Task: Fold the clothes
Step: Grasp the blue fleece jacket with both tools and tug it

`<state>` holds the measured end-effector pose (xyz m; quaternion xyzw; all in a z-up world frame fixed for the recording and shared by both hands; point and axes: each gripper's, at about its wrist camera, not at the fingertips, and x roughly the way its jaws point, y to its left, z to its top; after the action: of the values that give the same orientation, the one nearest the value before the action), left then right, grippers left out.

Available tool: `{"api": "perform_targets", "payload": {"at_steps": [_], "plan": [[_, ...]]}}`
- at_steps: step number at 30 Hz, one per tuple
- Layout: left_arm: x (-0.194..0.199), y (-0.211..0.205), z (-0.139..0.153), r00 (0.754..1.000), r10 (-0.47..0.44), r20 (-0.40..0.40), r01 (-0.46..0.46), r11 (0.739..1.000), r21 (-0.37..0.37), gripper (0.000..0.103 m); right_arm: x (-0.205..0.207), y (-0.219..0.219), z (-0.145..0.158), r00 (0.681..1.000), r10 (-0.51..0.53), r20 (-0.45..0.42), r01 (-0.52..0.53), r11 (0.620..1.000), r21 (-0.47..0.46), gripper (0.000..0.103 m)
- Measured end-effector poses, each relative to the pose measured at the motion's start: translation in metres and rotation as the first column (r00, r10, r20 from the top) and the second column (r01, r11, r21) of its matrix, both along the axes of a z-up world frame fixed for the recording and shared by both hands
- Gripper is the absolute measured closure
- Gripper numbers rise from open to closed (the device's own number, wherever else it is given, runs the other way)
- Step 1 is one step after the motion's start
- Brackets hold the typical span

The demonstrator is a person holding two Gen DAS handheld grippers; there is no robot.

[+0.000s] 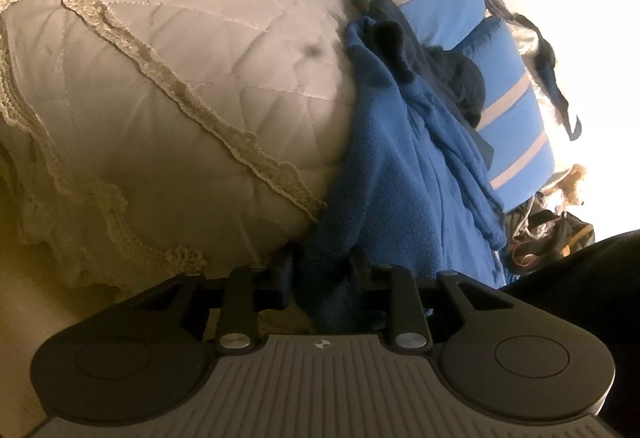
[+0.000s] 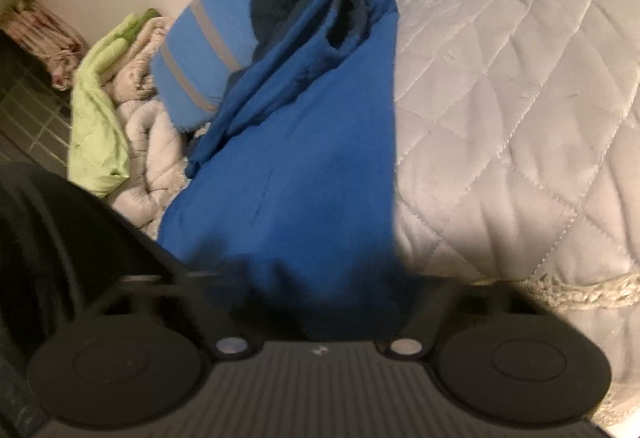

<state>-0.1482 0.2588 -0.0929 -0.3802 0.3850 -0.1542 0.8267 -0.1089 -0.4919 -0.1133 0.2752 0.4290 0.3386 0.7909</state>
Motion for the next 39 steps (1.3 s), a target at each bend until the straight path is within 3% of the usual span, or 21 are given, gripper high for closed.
{"api": "perform_targets", "payload": {"at_steps": [1,2,6,11,14,21,25,29,33,39], "plan": [[0.0,0.0,0.002,1.0,0.003,-0.01,-0.003,1.0,-0.006,0.083,0.002,0.003,-0.002,0.999,-0.028,-0.023,0.028,0.999,-0.02,0.089],[0.0,0.0,0.006,1.0,0.007,-0.013,-0.008,1.0,-0.021,0.085,0.002,0.004,-0.001,0.999,-0.033,-0.023,0.033,0.999,-0.025,0.089],[0.003,-0.003,0.051,0.995,-0.024,0.101,0.025,1.0,-0.006,0.086,0.002,0.002,0.02,0.998,-0.057,0.018,0.057,0.998,-0.01,0.091],[0.024,-0.011,0.133,0.965,-0.055,0.256,0.052,0.998,0.018,0.087,0.012,-0.002,0.084,0.983,-0.122,0.135,0.116,0.992,0.056,0.092],[0.038,-0.026,0.184,0.942,-0.074,0.326,0.054,0.996,0.07,0.087,0.024,0.0,0.127,0.967,-0.155,0.2,0.139,0.986,0.091,0.092],[0.038,-0.042,0.253,0.909,-0.063,0.412,0.044,0.997,0.056,0.088,0.028,0.007,0.201,0.936,-0.202,0.29,0.171,0.977,0.13,0.092],[0.014,-0.037,0.26,0.901,-0.1,0.422,0.073,0.994,0.079,0.088,0.01,0.011,0.216,0.934,-0.199,0.298,0.17,0.978,0.12,0.092],[-0.018,-0.025,0.249,0.906,-0.123,0.406,0.1,0.992,0.078,0.088,-0.018,-0.005,0.209,0.941,-0.204,0.27,0.173,0.976,0.135,0.092],[-0.047,-0.015,0.228,0.926,-0.12,0.358,0.109,0.993,0.052,0.088,-0.047,-0.022,0.193,0.953,-0.211,0.216,0.178,0.971,0.161,0.092],[-0.056,-0.01,0.203,0.961,-0.113,0.252,0.12,0.993,-0.014,0.088,-0.065,-0.021,0.179,0.974,-0.196,0.117,0.175,0.97,0.171,0.092]]}}
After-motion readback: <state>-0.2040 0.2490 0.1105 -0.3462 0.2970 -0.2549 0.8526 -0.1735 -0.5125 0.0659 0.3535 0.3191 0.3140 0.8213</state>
